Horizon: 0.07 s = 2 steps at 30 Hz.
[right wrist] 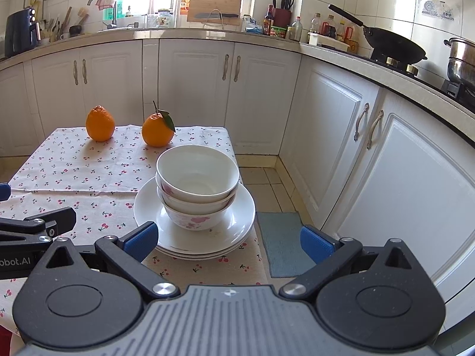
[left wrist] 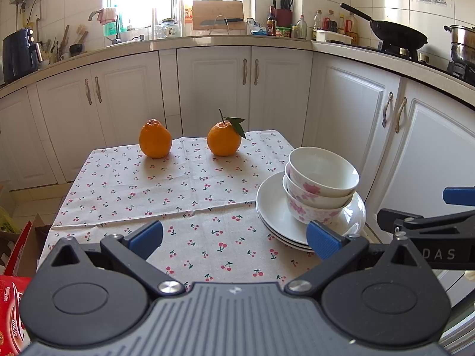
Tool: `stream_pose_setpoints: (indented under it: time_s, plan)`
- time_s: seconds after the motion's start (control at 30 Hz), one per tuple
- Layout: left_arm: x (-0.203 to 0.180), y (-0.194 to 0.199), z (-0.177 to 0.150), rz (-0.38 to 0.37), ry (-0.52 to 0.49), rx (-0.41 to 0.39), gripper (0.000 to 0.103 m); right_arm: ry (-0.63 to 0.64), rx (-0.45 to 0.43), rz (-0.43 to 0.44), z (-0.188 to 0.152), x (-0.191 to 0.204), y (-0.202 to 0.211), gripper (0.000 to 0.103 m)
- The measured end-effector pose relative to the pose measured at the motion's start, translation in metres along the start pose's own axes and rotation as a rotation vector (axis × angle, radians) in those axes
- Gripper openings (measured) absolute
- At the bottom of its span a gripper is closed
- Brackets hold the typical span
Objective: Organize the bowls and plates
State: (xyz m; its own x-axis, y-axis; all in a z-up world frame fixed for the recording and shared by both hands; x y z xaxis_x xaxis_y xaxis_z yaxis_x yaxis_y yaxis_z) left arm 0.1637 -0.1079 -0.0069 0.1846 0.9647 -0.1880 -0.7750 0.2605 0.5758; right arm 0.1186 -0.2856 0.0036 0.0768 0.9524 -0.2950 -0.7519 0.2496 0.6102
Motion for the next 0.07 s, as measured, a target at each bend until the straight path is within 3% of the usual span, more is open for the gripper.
stream_pose_setpoints:
  time_s: [0.07]
  plan:
    - [-0.0003,-0.0002,-0.0003,0.000,0.000,0.001,0.102,-0.001,0.001,0.000,-0.0002,-0.0002,-0.0003,0.103]
Point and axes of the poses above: each gripper's, at about its wrist camera, not at the fingertips, and y roughly against the way its jaws point, x to its left, z to its top, the point moved 5 cm from there along -y, roughly the way its jaws point, and after that the axes turned 14 degrees about y, right-handed, at the moved point
